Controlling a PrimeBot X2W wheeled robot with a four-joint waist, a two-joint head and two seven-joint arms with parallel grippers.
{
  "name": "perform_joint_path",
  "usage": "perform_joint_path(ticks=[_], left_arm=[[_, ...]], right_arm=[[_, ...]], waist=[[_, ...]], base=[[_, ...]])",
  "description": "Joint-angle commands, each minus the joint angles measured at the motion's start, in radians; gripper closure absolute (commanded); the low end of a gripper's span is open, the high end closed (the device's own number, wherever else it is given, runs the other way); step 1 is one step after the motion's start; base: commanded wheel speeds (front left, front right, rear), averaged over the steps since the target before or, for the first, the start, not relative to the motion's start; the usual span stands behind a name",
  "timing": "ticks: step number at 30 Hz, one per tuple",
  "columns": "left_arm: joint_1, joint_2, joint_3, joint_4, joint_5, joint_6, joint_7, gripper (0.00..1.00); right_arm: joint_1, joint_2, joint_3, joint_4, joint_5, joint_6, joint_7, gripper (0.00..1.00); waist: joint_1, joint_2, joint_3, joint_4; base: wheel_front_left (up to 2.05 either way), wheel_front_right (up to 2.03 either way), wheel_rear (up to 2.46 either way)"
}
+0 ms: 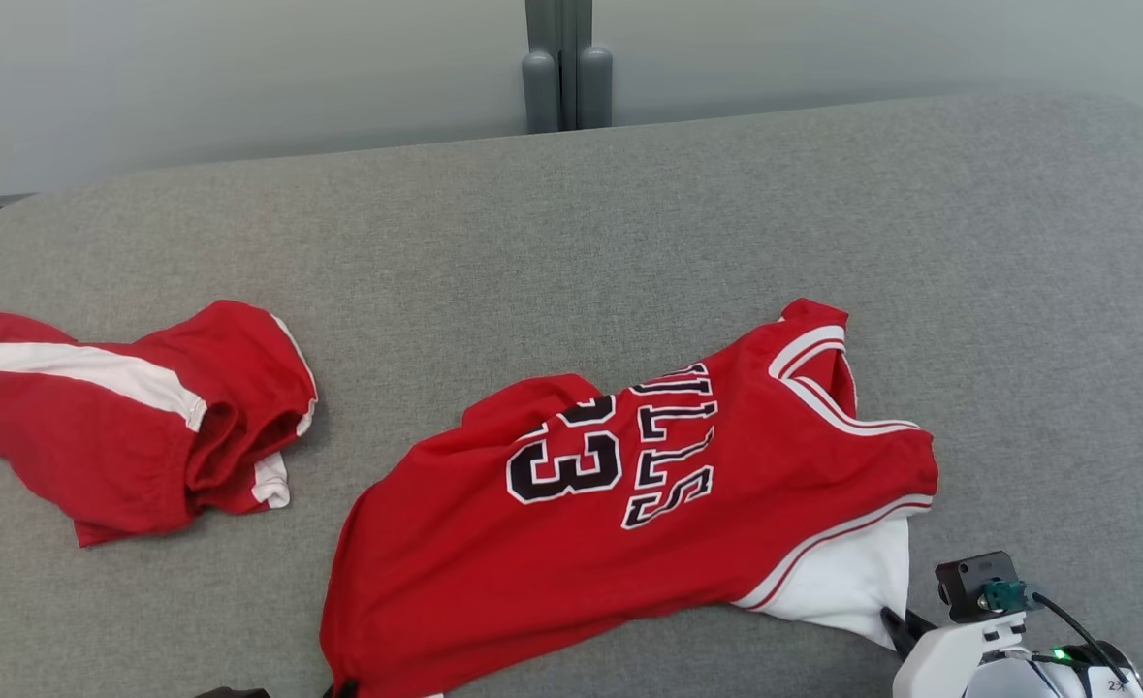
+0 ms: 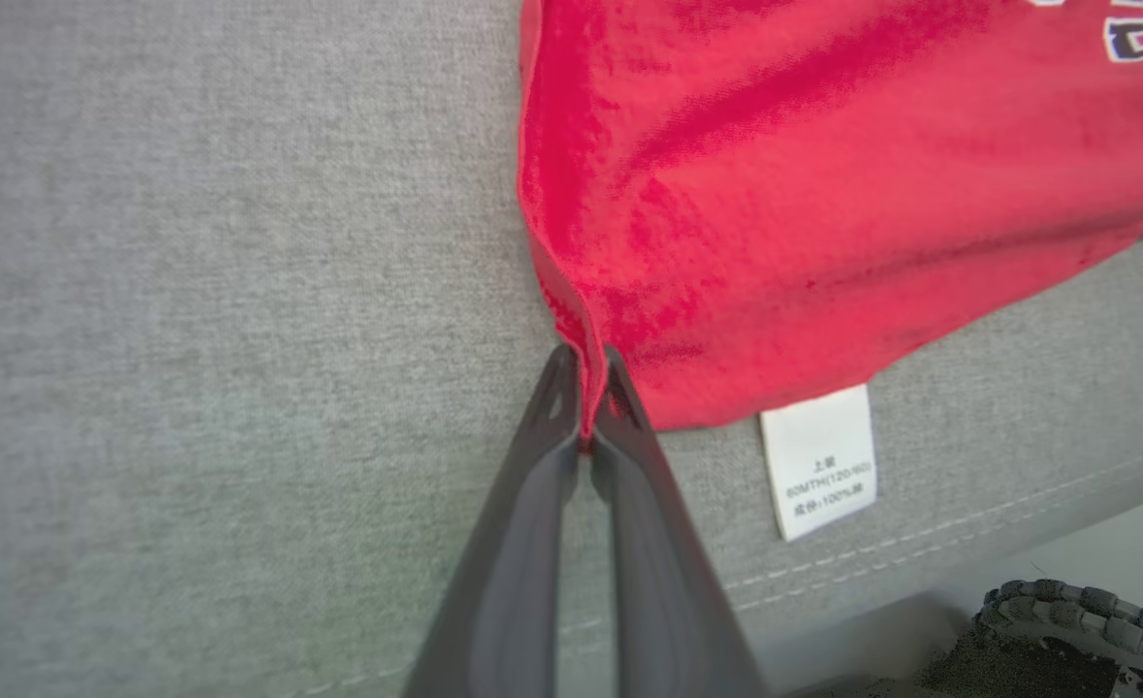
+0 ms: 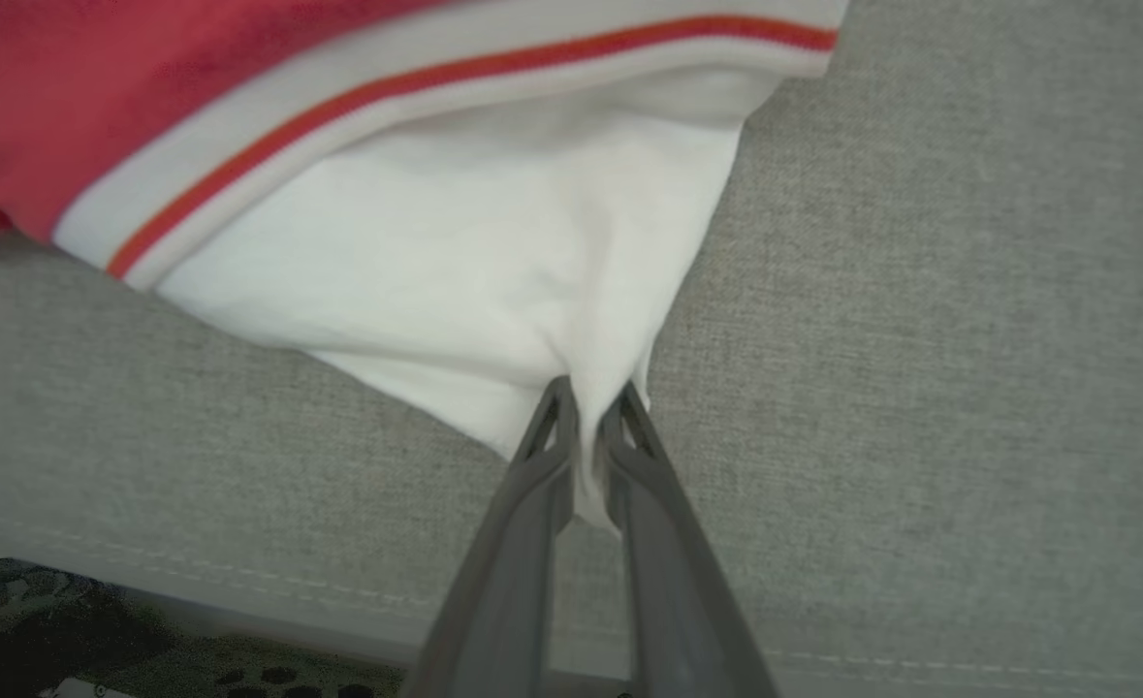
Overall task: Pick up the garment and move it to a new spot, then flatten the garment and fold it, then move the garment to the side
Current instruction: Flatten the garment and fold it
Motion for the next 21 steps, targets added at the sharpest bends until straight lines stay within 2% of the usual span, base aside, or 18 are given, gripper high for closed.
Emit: perform_joint_path(ticks=[1, 5, 8, 11, 16, 21], left_arm=[[0.002, -0.003, -0.011, 0.003, -0.026, -0.008, 0.019, 1.00], [0.040, 0.006, -0.005, -0.122, -0.172, -0.007, 0.052, 1.00], [0.090, 0.033, 0.034, -0.326, -0.319, -0.007, 0.090, 1.00], [0.142, 0.076, 0.085, -0.580, -0.443, -0.006, 0.139, 1.00], [0.167, 0.107, 0.162, -0.943, -0.602, 0.041, 0.210, 1.00], [0.072, 0.143, 0.230, -1.182, -0.708, 0.135, 0.298, 1.00]], right_arm=[[-0.006, 0.002, -0.010, -0.011, 0.017, -0.002, 0.000, 1.00], [0.015, 0.032, -0.043, -0.125, 0.134, -0.001, 0.019, 1.00], [0.049, 0.041, -0.065, -0.309, 0.312, -0.001, 0.068, 1.00], [0.080, 0.041, -0.138, -0.515, 0.477, -0.001, 0.116, 1.00], [0.051, 0.067, -0.313, -0.749, 0.657, -0.001, 0.186, 1.00], [-0.077, 0.082, -0.480, -0.873, 0.773, -0.001, 0.256, 1.00]], waist=[[0.0000, 0.0000, -0.008, 0.000], [0.0000, 0.0000, -0.029, -0.007], [0.0000, 0.0000, -0.049, -0.010], [0.0000, 0.0000, -0.071, -0.016], [0.0000, 0.0000, -0.100, -0.038], [0.0000, 0.0000, -0.108, -0.064]], base=[[0.00, 0.00, 0.00], [0.00, 0.00, 0.00], [0.00, 0.00, 0.00], [0.00, 0.00, 0.00], [0.00, 0.00, 0.00], [0.00, 0.00, 0.00]])
